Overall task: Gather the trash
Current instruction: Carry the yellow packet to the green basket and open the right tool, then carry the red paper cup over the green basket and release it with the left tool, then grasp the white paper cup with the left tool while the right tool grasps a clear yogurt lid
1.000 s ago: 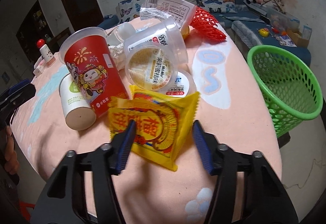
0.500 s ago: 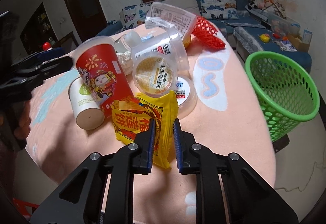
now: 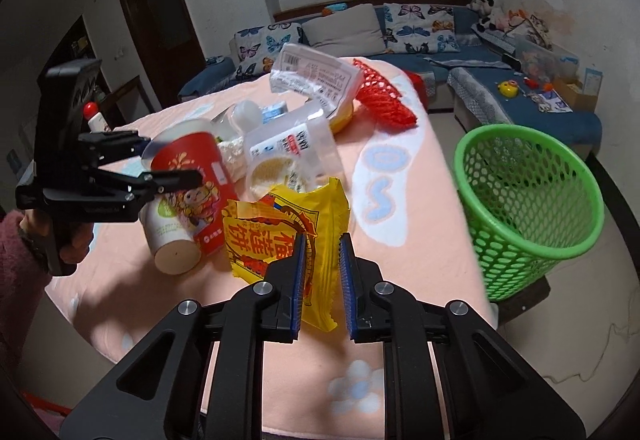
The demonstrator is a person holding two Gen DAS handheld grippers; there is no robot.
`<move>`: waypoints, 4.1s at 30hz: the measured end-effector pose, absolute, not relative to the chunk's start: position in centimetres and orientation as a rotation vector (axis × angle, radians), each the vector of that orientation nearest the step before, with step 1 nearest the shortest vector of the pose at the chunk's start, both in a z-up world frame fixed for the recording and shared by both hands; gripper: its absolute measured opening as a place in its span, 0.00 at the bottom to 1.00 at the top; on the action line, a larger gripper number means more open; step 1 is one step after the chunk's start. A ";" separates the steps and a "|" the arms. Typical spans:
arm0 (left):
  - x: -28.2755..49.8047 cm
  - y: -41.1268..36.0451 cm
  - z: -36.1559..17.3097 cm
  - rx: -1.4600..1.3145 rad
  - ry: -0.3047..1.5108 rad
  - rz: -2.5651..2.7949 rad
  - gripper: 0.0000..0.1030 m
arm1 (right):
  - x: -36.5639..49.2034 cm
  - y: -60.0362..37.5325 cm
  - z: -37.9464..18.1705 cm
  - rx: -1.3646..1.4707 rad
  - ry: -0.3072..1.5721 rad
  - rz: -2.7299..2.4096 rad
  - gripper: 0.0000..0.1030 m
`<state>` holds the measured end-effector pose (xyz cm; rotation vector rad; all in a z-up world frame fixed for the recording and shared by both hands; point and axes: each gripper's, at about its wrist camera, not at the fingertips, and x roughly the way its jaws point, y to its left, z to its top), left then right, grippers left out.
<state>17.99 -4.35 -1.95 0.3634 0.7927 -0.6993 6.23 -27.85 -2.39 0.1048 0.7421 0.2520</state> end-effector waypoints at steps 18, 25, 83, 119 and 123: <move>15.9 -4.0 -0.8 0.339 0.797 -0.759 0.07 | 6.9 -30.9 -0.7 0.167 0.703 0.220 0.16; 15.3 -2.6 1.4 0.296 0.761 -0.713 0.06 | 7.8 -34.1 0.6 0.160 0.665 0.121 0.16; 28.2 -39.6 -6.5 0.272 1.037 -0.844 0.24 | 10.8 -53.3 -9.1 0.222 0.751 -0.217 0.59; 16.9 -10.7 4.3 0.031 0.725 -0.467 0.66 | 9.6 -34.4 -2.3 0.117 0.696 0.203 0.81; 15.6 -6.2 3.6 0.001 0.726 -0.393 0.69 | 9.9 -30.5 -2.5 0.069 0.708 0.273 0.82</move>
